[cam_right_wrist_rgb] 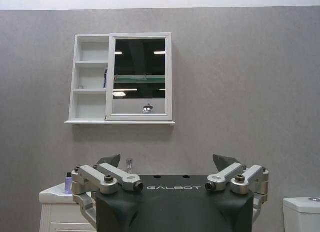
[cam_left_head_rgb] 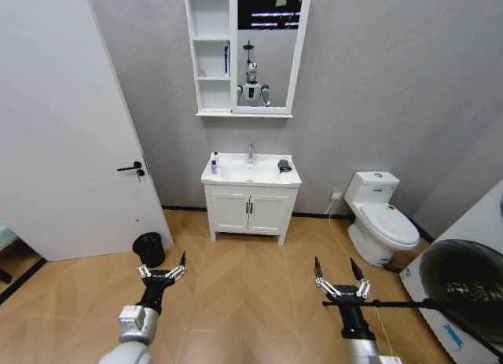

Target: Move facial cleanser and shampoo from washbasin to cabinet, then wipe washbasin with towel.

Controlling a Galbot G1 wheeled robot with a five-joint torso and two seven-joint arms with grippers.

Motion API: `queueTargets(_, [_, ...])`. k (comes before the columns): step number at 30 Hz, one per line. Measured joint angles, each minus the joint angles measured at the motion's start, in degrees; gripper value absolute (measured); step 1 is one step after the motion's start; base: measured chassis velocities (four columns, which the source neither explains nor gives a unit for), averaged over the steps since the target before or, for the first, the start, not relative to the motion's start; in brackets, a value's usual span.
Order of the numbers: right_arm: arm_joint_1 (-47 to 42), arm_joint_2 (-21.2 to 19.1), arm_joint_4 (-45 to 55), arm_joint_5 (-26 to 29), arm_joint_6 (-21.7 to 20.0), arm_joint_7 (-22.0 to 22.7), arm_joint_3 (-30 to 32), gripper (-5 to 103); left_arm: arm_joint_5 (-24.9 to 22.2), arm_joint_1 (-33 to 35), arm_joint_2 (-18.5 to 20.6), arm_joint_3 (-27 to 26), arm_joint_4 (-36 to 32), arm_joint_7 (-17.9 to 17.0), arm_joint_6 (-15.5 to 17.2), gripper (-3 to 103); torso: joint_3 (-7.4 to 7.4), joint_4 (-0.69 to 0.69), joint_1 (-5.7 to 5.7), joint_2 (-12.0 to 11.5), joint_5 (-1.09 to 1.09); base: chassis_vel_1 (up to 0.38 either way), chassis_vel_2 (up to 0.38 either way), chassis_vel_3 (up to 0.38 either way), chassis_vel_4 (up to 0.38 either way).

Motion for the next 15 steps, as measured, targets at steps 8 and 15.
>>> queueTargets(8, [0.3,0.7,-0.1,0.0,-0.1,0.0,-0.5,100,0.0,0.2,0.1,-0.3,-0.1,0.1,-0.1,100,0.00,0.00,0.00,0.0,0.00,0.000,0.000,0.000,0.000])
queueTargets(15, [0.5,0.2,0.0,0.4,-0.3,0.1,-0.4,100,0.6,0.4,-0.9,-0.2,0.1,0.2,-0.3,100,0.00,0.00,0.00,0.0,0.00,0.000,0.000,0.000,0.000])
